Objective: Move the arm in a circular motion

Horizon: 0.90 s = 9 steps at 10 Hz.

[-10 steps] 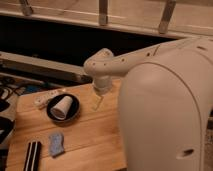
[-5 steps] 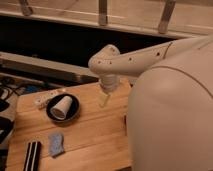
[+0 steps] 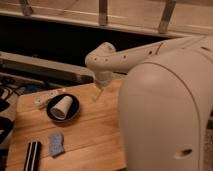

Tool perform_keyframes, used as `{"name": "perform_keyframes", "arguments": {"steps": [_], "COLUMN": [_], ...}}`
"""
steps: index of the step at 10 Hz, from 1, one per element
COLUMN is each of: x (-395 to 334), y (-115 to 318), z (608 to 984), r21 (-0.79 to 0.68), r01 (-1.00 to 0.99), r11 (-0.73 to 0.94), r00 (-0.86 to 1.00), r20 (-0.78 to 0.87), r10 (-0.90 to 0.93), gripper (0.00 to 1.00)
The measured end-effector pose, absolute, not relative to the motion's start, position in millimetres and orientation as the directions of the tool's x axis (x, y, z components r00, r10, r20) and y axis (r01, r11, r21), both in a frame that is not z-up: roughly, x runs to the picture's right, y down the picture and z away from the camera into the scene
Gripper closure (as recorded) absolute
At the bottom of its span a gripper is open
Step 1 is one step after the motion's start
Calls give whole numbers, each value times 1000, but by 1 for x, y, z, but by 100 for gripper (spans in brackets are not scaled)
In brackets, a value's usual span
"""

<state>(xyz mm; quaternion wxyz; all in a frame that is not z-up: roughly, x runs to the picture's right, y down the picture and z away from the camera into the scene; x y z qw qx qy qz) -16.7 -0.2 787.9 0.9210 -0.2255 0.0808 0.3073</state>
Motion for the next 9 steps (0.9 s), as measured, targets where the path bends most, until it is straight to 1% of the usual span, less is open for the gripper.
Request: {"name": "perform_keyframes", "arguments": {"steps": [2, 3, 6, 9], "x": [-41, -52, -59, -26], "y": [0, 6, 45, 65], "z": [802, 802, 780, 759], "r21": [-410, -429, -467, -460], "r01": [-552, -535, -525, -564], "r11": [726, 728, 711, 686], "r00": [833, 844, 851, 825], "r20": [-243, -234, -285, -344], "r10": [497, 482, 441, 447], "gripper": [6, 6, 6, 6]}}
